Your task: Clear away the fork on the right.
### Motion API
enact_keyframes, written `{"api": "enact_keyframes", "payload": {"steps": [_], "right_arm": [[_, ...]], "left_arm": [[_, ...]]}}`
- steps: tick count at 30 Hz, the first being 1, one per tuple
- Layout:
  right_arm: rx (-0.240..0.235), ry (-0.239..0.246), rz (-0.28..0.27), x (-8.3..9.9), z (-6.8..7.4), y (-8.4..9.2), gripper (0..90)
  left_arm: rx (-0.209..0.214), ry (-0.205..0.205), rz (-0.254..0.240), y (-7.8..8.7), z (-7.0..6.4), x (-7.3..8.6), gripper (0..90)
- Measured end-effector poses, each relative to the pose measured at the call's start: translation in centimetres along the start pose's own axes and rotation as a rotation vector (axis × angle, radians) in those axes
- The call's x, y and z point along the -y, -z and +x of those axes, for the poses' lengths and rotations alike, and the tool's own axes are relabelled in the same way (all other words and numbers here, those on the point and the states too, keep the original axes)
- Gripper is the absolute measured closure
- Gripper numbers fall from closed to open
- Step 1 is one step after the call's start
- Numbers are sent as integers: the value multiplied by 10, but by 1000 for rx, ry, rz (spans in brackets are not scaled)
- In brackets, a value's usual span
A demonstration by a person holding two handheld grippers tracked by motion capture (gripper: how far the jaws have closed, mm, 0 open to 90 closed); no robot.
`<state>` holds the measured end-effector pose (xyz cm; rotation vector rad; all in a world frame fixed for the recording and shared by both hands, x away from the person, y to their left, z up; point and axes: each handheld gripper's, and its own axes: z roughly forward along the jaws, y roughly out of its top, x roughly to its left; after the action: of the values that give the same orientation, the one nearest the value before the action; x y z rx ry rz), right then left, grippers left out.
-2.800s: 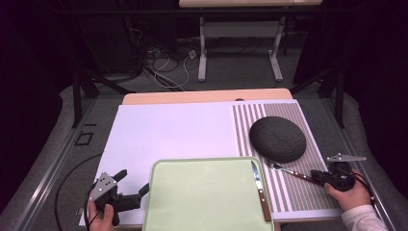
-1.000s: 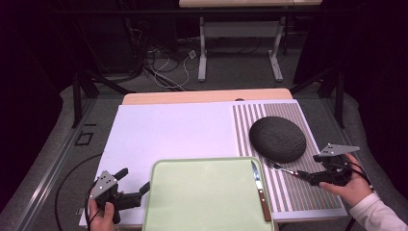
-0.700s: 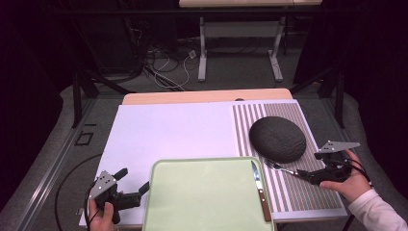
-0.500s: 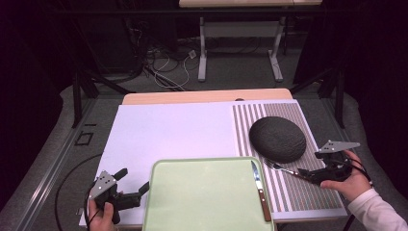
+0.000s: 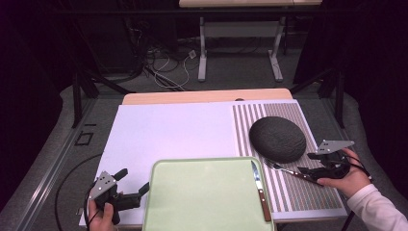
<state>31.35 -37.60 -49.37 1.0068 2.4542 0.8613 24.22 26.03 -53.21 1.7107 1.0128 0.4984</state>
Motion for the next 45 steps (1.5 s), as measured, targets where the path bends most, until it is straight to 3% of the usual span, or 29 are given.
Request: {"api": "enact_keyframes", "payload": {"steps": [5,6,9,11,14,16,21,28,29,32,35,38,41,45], "right_arm": [[-5,22,18,-2,2,-4,372],[-27,22,20,-3,3,-7,372],[-11,35,11,-3,3,-10,382],[-27,37,13,-4,3,-13,402],[-26,46,28,-4,4,-16,404],[-28,62,56,-4,4,-18,473],[-86,63,106,-3,6,-24,528],[-120,44,102,-1,7,-27,564],[-135,43,125,-2,7,-26,573],[-127,37,128,-1,6,-29,590],[-117,71,137,0,6,-32,616],[-124,79,168,0,4,-35,641],[-126,73,147,1,4,-38,654],[-145,88,164,1,4,-40,683]], "left_arm": [[-4,1,4,0,0,0,4],[-4,2,2,0,-1,0,4],[-7,-10,9,-1,-3,0,4],[-10,-19,12,0,-4,-1,4],[-13,-9,9,0,-4,0,4],[-15,-15,9,0,-4,0,4],[-13,-16,8,1,-4,0,4],[-12,-19,8,1,-4,0,4],[-12,-19,7,2,-4,0,4],[-12,-17,8,1,-4,0,4],[-12,-22,11,1,-4,0,4],[-12,-21,10,1,-4,0,4],[-14,-16,9,1,-4,0,4],[-14,-18,10,1,-4,0,4]]}}
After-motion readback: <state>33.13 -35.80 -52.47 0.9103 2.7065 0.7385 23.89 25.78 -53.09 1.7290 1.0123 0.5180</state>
